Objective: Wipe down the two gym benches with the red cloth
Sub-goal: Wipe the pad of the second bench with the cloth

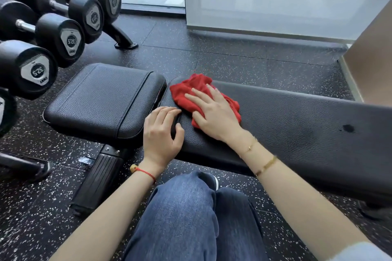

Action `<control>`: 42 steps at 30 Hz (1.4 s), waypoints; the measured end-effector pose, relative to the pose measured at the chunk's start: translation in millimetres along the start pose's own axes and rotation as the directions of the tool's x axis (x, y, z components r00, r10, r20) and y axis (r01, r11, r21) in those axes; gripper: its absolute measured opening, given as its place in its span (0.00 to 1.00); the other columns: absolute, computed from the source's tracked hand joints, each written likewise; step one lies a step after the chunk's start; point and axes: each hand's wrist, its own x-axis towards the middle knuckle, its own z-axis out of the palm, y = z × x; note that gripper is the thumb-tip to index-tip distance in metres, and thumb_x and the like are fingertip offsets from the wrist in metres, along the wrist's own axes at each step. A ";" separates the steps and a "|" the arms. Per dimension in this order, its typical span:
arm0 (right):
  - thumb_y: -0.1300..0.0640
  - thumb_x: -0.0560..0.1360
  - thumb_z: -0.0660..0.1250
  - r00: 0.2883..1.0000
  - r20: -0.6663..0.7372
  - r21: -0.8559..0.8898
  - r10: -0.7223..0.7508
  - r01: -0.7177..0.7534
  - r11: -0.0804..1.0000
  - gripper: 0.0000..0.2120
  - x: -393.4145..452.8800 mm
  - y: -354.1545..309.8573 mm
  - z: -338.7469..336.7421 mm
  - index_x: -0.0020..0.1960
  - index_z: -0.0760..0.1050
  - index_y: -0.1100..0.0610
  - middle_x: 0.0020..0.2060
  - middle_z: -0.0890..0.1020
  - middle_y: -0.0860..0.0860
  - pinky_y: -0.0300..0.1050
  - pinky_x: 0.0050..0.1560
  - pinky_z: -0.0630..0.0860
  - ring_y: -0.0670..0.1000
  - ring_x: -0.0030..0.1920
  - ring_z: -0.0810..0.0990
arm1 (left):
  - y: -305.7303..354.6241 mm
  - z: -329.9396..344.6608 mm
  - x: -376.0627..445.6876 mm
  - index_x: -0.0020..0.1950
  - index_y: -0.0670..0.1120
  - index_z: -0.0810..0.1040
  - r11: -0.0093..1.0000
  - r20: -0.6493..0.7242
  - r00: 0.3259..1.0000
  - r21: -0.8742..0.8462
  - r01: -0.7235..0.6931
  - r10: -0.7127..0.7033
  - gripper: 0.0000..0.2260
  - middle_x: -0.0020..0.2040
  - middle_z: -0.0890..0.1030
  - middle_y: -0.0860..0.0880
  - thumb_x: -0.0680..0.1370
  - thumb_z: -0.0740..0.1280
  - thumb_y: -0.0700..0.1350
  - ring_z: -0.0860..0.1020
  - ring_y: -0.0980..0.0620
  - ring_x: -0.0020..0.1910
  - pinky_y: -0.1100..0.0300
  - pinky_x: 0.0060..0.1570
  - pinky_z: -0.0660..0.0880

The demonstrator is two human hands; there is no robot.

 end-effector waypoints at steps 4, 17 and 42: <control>0.50 0.77 0.58 1.000 0.019 -0.018 -0.021 0.021 1.000 0.25 -66.7 7.3 -15.2 0.74 0.65 0.45 0.75 0.64 0.44 0.53 0.78 0.47 0.56 0.78 0.54 | 0.3 -0.2 0.7 0.59 0.43 0.80 1.000 0.018 1.000 0.023 -0.006 0.005 0.16 0.58 0.81 0.46 0.75 0.63 0.47 0.76 0.43 0.62 0.47 0.65 0.70; 0.48 0.78 0.58 0.889 -0.186 -0.110 0.419 -0.442 0.890 0.25 -67.0 78.3 -31.2 0.75 0.64 0.46 0.76 0.64 0.48 0.53 0.78 0.44 0.59 0.77 0.54 | 49.6 7.3 19.3 0.57 0.46 0.80 0.994 0.098 0.994 -0.101 0.048 -0.038 0.12 0.56 0.81 0.48 0.75 0.67 0.45 0.77 0.44 0.58 0.48 0.61 0.72; 0.50 0.78 0.59 0.850 -0.193 -0.012 0.490 -0.501 0.865 0.24 -146.4 98.8 -55.8 0.74 0.65 0.44 0.75 0.64 0.44 0.51 0.78 0.47 0.56 0.77 0.54 | 145.6 57.2 27.3 0.61 0.44 0.79 0.982 0.240 0.959 -0.148 -0.120 0.154 0.13 0.60 0.80 0.48 0.77 0.66 0.42 0.75 0.44 0.62 0.51 0.60 0.70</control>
